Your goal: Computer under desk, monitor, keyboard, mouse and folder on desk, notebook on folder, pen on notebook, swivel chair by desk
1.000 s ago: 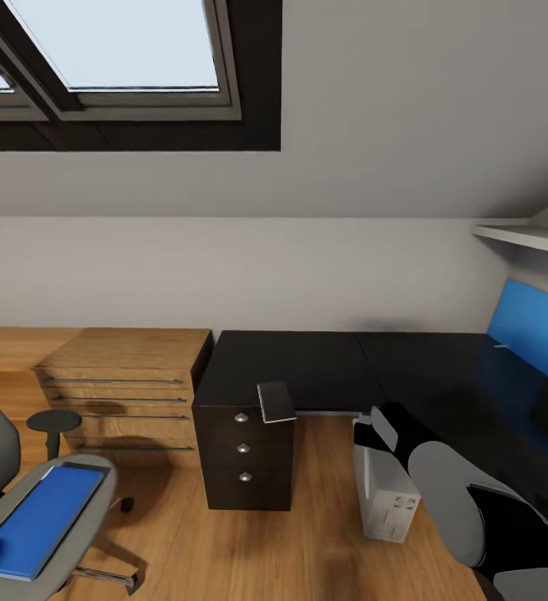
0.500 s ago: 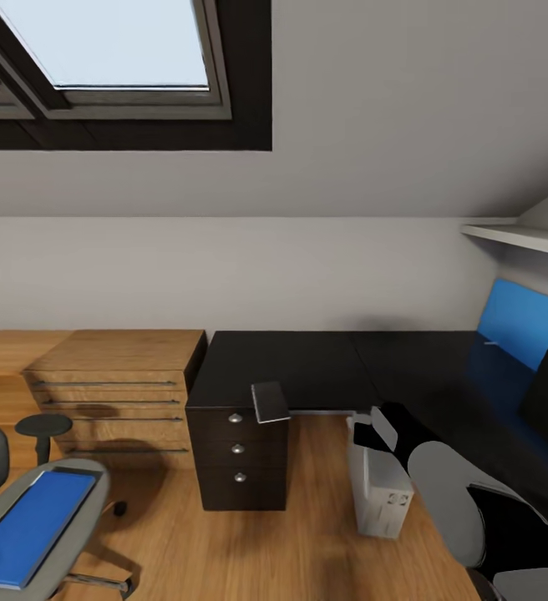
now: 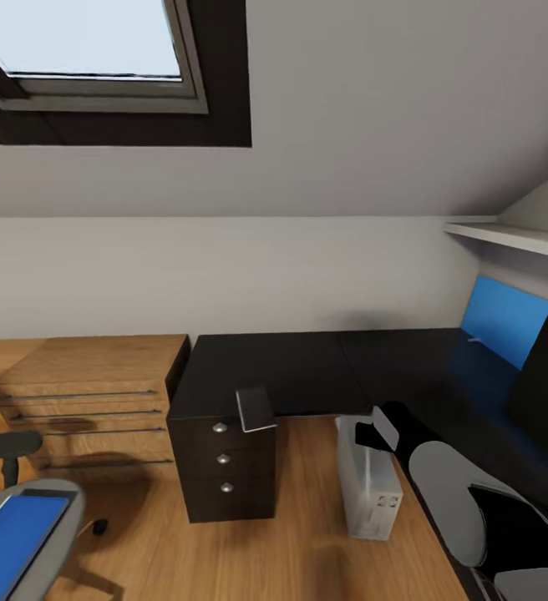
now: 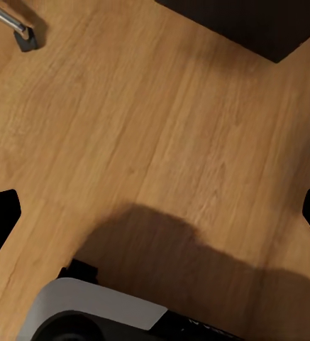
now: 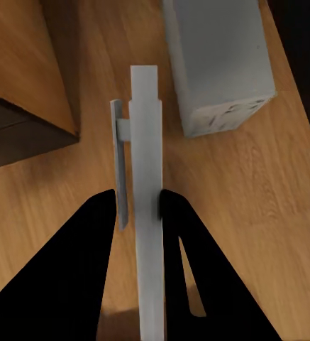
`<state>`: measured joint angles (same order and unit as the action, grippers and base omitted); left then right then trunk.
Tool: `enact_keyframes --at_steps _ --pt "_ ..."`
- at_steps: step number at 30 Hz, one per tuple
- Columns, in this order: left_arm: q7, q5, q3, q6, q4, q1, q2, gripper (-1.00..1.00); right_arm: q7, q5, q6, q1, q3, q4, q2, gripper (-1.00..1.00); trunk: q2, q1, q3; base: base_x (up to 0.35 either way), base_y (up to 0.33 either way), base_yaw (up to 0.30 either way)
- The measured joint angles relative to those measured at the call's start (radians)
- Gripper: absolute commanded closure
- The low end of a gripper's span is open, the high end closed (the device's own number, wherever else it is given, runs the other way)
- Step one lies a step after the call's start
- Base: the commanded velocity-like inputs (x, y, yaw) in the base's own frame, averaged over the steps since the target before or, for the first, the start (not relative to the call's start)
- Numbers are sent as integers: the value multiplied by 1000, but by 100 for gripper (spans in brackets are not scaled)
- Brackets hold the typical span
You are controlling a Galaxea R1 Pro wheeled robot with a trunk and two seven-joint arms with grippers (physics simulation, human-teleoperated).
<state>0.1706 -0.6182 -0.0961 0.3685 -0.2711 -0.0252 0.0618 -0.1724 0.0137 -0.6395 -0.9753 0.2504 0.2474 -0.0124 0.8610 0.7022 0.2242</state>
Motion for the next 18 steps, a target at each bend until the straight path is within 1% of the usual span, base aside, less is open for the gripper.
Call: enact_keyframes --at_steps 18 --pt "0 0 0 0 0 0 0 -100 2 1 -1 0 -1 0 -3 100 0 0 0 280 0 0"
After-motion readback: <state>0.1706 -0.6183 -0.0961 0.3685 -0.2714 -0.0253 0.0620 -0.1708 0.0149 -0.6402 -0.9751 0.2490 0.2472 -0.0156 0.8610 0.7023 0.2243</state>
